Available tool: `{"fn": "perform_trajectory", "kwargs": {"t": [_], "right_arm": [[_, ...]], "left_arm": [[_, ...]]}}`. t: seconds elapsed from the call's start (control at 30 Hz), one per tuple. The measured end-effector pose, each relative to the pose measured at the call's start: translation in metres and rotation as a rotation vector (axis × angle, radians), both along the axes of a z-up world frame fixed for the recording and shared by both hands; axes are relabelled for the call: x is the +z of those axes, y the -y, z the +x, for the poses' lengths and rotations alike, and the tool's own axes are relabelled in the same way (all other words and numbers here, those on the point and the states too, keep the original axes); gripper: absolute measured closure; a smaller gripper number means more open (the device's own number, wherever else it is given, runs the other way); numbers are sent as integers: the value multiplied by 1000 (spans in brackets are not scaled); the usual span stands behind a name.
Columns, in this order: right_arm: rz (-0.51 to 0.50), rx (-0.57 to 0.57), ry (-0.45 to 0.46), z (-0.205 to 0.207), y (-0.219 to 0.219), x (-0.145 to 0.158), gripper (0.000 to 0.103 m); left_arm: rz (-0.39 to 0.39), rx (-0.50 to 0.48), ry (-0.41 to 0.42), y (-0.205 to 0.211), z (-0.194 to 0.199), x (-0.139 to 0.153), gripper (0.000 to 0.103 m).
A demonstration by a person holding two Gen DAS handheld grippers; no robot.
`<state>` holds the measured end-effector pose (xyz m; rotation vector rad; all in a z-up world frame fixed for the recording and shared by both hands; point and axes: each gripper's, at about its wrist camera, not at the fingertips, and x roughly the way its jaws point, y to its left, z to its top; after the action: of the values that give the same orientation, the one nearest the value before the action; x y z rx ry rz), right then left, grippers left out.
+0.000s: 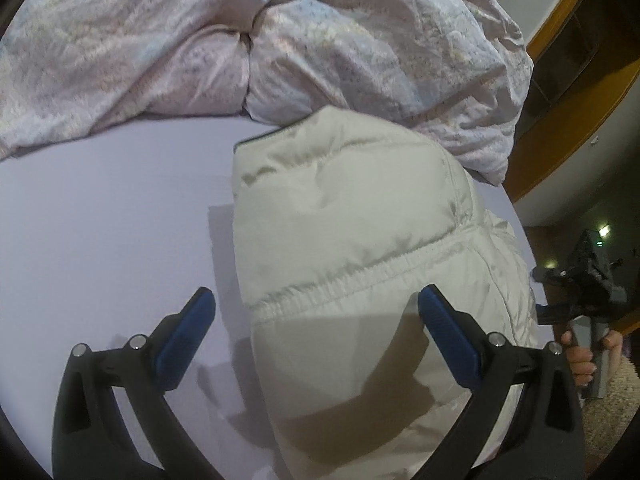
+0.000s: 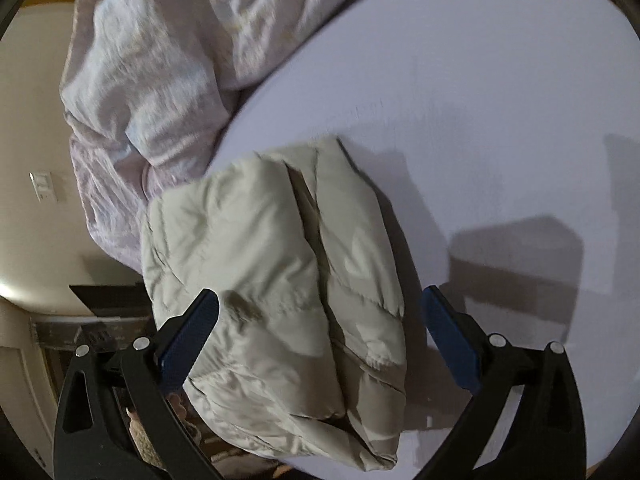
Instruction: Fold large clothes
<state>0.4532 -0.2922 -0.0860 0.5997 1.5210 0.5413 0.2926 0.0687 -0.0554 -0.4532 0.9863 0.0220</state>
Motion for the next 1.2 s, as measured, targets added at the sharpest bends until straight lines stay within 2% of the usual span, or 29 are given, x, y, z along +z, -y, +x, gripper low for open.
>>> {"fn": "perform_trajectory", "kwargs": {"t": [0.13, 0.37, 0.5, 0.67, 0.83, 0.97, 1.2], "right_arm": [[24, 27, -49, -2, -8, -11, 1], [88, 49, -146, -4, -20, -29, 1], [139, 43, -183, -7, -25, -38, 1], [171, 55, -172, -11, -32, -37, 1], [170, 65, -148, -12, -34, -35, 1], [174, 56, -147, -11, -33, -36, 1], [187, 35, -141, -18, -30, -38, 1]], "left_arm": [[-50, -7, -17, -3, -1, -8, 2], [-196, 7, -51, -15, -4, -23, 2], [-225, 8, -52, -19, -6, -29, 2], [-270, 13, -53, -24, -9, -37, 2], [-365, 21, -60, -34, -9, -46, 2], [-411, 25, -55, -35, -8, -51, 2], [-583, 89, -52, -36, -14, -76, 2]]}}
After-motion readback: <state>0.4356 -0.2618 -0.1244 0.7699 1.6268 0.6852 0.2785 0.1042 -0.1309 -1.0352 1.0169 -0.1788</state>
